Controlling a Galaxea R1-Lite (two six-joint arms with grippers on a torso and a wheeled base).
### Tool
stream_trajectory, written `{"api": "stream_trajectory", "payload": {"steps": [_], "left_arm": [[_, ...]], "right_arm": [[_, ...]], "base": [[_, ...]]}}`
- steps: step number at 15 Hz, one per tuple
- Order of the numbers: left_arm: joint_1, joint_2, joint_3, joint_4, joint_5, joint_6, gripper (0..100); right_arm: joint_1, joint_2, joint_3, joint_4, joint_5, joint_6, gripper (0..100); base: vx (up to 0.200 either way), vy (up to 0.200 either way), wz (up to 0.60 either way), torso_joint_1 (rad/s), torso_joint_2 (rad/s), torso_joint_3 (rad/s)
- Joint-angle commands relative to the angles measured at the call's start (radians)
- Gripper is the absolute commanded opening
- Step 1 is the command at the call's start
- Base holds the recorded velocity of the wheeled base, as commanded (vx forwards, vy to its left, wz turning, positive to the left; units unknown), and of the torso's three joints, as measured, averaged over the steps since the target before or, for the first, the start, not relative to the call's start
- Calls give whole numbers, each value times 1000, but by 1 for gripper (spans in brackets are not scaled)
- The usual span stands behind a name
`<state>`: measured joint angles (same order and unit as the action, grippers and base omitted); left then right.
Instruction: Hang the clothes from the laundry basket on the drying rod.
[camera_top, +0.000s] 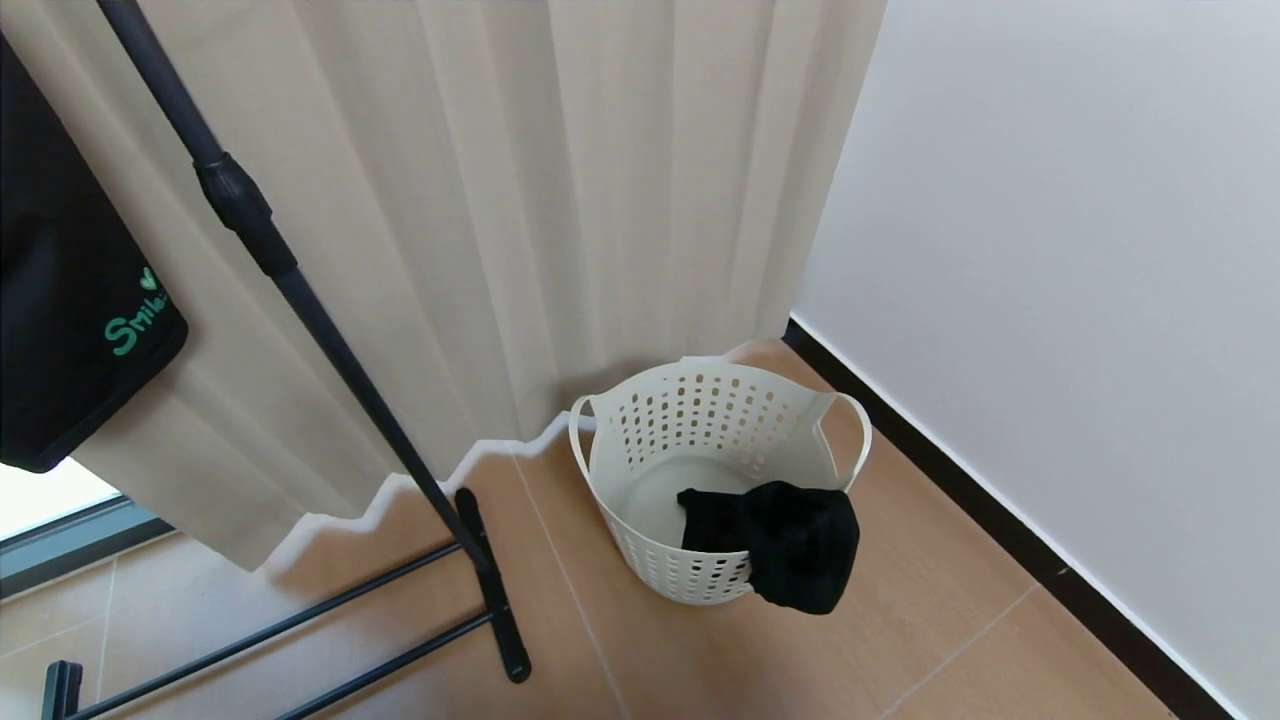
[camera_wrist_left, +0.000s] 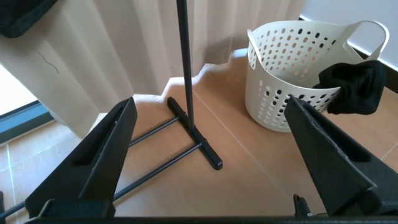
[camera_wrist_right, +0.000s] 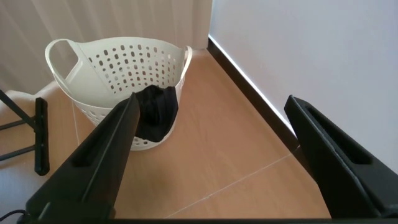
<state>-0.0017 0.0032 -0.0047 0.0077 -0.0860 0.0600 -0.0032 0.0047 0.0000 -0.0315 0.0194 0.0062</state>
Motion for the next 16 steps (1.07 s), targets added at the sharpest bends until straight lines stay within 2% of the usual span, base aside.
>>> {"api": "stream_trajectory", "payload": {"steps": [1,16], "left_arm": [[0,1,0,0,0,0,100],[0,1,0,2,-1,-2,100]], "right_arm": [[0,1,0,-1,-1,0,100],[0,1,0,-1,1,0,100]], "base": [[0,0,0,2,2,-198],[0,0,0,2,3,-199]]}}
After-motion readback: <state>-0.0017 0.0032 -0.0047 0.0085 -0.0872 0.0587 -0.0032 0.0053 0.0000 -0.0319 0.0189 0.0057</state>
